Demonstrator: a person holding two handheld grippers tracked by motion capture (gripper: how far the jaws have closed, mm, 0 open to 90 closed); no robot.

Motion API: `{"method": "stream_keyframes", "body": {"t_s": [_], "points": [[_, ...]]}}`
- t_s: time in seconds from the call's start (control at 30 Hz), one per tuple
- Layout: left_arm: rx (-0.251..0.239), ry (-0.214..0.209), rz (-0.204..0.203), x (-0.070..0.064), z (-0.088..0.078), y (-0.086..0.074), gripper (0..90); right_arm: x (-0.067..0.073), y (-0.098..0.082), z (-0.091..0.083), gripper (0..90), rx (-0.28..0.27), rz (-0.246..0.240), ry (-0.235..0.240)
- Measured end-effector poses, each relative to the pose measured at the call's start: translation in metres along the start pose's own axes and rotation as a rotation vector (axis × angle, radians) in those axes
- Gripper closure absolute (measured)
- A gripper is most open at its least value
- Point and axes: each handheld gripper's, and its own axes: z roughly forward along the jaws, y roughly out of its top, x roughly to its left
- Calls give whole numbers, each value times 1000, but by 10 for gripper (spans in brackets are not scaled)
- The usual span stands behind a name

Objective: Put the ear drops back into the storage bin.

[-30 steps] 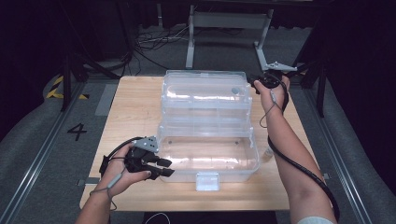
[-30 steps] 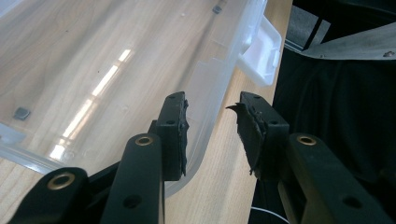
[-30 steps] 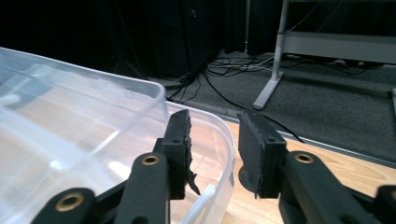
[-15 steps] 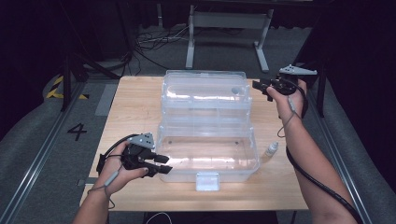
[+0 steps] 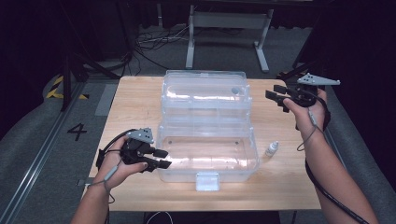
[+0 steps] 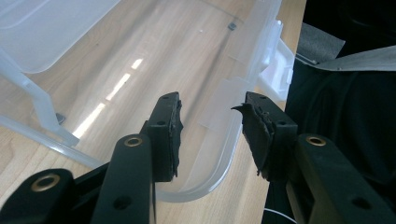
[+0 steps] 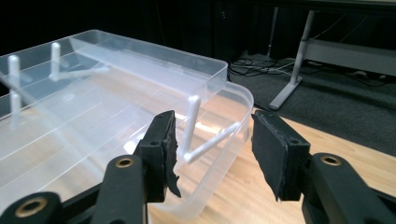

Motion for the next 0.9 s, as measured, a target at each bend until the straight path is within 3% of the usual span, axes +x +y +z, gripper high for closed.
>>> {"method": "stream_keyframes", "body": {"t_s": [0.37, 0.57, 0.9], "points": [[11, 12, -11, -1, -5, -2, 560, 6, -8, -30, 489, 68, -14, 18], [9, 13, -8, -2, -7, -2, 559, 7, -6, -43, 513, 161, -50, 16], [7, 16, -14, -3, -9, -4, 563, 8, -9, -50, 549, 291, -72, 24]]}}
